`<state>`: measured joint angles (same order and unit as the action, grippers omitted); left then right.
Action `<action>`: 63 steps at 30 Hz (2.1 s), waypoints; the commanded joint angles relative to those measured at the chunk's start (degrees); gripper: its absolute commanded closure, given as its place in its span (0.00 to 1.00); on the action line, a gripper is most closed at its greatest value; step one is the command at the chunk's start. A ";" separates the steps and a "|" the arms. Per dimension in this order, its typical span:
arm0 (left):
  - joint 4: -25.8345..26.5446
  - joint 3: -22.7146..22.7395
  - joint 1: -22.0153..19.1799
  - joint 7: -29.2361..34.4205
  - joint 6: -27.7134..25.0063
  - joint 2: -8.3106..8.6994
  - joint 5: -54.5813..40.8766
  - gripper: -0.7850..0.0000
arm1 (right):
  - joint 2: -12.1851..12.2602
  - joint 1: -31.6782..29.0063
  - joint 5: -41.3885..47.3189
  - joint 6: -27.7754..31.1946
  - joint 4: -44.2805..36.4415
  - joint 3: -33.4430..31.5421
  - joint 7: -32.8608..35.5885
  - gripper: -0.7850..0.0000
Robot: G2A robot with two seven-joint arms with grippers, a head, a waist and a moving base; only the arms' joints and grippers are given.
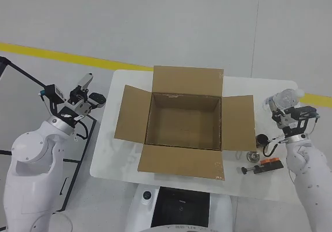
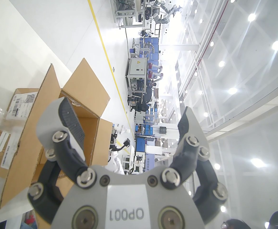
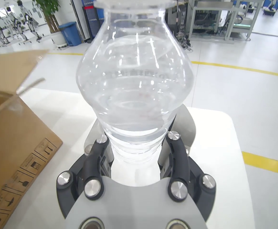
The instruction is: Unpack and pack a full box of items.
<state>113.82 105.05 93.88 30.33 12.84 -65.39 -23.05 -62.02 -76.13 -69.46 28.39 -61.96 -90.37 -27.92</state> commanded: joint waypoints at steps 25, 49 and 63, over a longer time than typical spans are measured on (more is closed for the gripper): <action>0.00 0.00 0.00 0.00 0.00 0.00 0.00 0.00 | 0.48 -1.39 31.43 9.13 -32.25 13.66 54.65 1.00; 0.00 0.00 0.00 0.00 0.00 0.00 0.00 0.00 | -2.30 10.87 45.64 -3.16 -25.91 30.24 73.26 1.00; 0.00 0.00 0.00 0.00 0.00 0.00 0.00 0.00 | -8.94 25.84 56.96 -10.89 -0.56 45.81 76.99 1.00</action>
<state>113.82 105.05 93.88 30.33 12.84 -65.39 -23.05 -70.50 -51.00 -12.65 17.41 -64.30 -45.48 49.30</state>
